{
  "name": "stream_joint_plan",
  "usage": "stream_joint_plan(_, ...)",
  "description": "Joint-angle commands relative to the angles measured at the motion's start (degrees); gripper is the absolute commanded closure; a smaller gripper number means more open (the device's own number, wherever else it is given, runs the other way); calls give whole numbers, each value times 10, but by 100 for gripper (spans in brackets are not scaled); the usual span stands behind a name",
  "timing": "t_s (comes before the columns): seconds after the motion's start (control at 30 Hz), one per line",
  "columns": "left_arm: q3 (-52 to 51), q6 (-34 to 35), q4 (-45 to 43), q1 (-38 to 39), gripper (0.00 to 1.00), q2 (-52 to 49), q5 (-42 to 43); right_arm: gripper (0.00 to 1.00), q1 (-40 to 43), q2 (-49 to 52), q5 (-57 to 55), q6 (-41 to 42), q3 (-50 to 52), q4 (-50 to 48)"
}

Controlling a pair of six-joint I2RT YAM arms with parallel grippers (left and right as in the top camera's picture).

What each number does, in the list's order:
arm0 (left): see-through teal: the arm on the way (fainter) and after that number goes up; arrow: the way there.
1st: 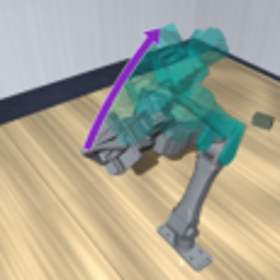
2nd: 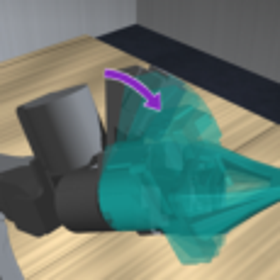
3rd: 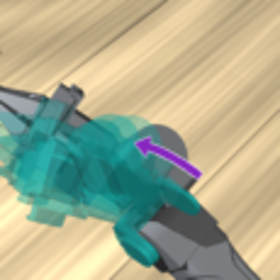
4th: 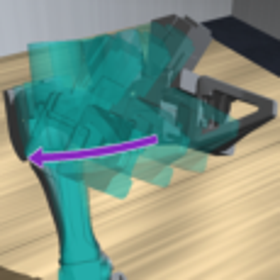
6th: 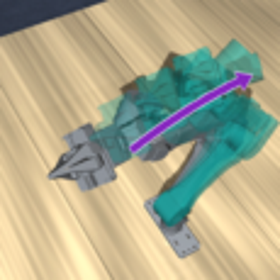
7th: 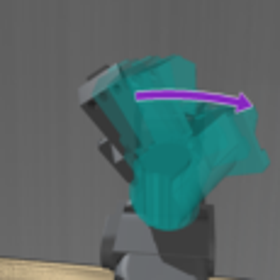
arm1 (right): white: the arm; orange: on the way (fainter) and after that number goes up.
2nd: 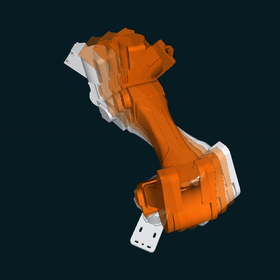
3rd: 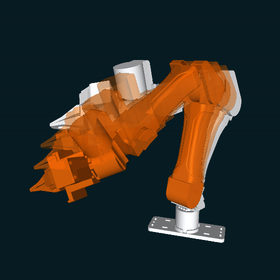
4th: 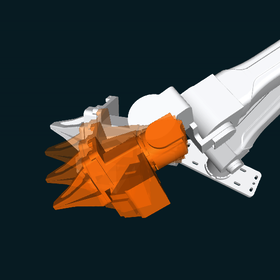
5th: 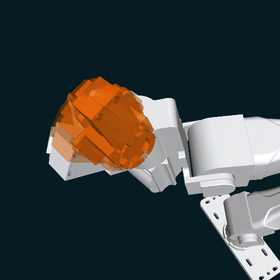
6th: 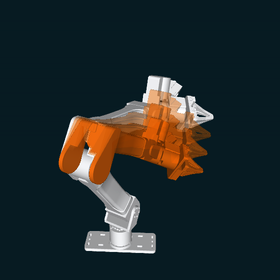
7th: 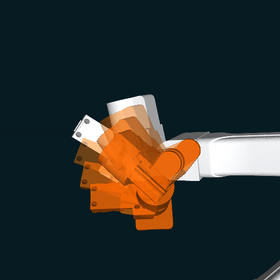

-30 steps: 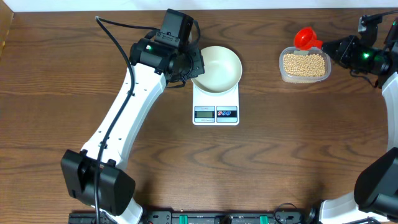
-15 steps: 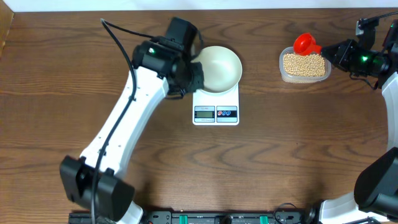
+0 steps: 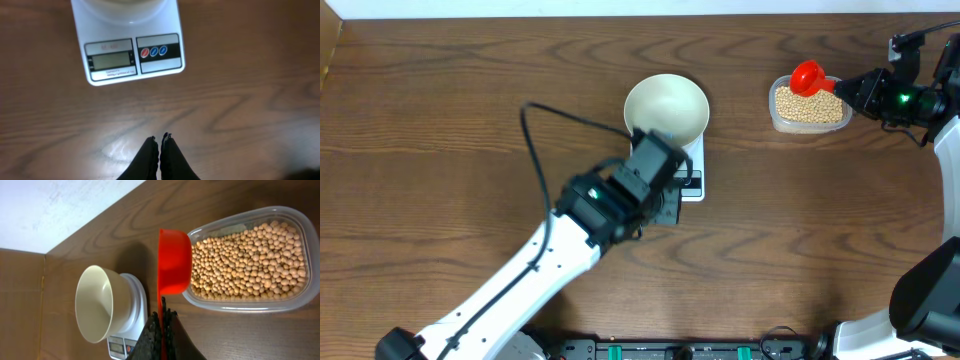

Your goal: Scoop item into bowl and weigh 50g on scale

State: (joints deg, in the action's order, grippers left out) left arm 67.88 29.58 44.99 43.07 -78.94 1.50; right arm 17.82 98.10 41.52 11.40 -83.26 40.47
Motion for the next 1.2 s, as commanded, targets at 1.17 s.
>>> stream_joint_plan(1.17, -164, -82, -410, -43, 93, -173, -46, 99, 5, -3, -7, -64, -7, 31)
